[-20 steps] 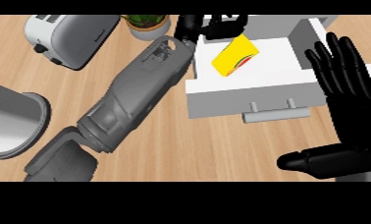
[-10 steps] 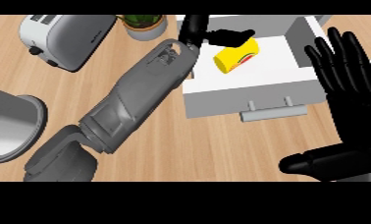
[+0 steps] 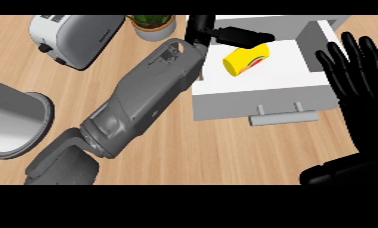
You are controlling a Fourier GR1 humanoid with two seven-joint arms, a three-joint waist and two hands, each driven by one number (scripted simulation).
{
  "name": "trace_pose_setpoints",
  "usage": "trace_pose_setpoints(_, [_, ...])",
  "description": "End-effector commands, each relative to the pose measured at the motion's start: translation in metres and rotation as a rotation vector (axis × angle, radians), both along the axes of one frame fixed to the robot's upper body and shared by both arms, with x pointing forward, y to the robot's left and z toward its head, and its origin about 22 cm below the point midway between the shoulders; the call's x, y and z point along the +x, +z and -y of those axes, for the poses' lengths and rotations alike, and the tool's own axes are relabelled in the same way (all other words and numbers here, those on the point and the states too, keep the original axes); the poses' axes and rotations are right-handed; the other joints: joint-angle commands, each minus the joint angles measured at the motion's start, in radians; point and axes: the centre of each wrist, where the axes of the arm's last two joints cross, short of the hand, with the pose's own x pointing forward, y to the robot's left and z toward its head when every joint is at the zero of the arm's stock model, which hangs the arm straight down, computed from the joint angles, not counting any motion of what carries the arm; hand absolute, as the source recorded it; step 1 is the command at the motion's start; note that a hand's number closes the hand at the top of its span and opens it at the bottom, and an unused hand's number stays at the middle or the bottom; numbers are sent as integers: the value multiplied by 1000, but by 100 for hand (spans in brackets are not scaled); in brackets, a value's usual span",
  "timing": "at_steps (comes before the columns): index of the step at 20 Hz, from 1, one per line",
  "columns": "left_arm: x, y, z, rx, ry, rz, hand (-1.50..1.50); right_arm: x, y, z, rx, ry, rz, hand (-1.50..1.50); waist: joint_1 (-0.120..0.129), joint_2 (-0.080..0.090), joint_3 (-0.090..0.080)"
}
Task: Pick up the cup, place it into the drawer and close the drawer
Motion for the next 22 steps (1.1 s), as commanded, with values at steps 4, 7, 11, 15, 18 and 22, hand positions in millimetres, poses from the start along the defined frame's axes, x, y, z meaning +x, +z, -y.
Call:
trace_pose_setpoints(4, [3, 12, -15, -140, -41, -32, -150, -19, 10, 1, -40, 11, 16, 150, 69, -19, -1])
trace_pose_setpoints(7, [3, 5, -40, -168, -11, -24, -150, -17, 1, 23, -138, 55, -4, 150, 89, -24, -1])
trace_pose_setpoints(11, [-8, 2, -52, -225, 15, -57, -150, -17, 9, 20, -306, 31, 8, 150, 110, -29, -2])
trace_pose_setpoints(15, [-5, -8, -116, -234, 80, -71, -150, -23, -1, 21, -390, 32, 3, 150, 109, -26, -1])
trace_pose_setpoints(18, [-23, -19, -140, -246, 109, -85, -150, -26, 6, 15, -454, 17, 1, 150, 111, -26, -2])
trace_pose_setpoints(22, [-54, -29, -175, -246, 107, -110, -150, -24, -11, 12, -497, -1, -68, 150, 113, -25, -1])
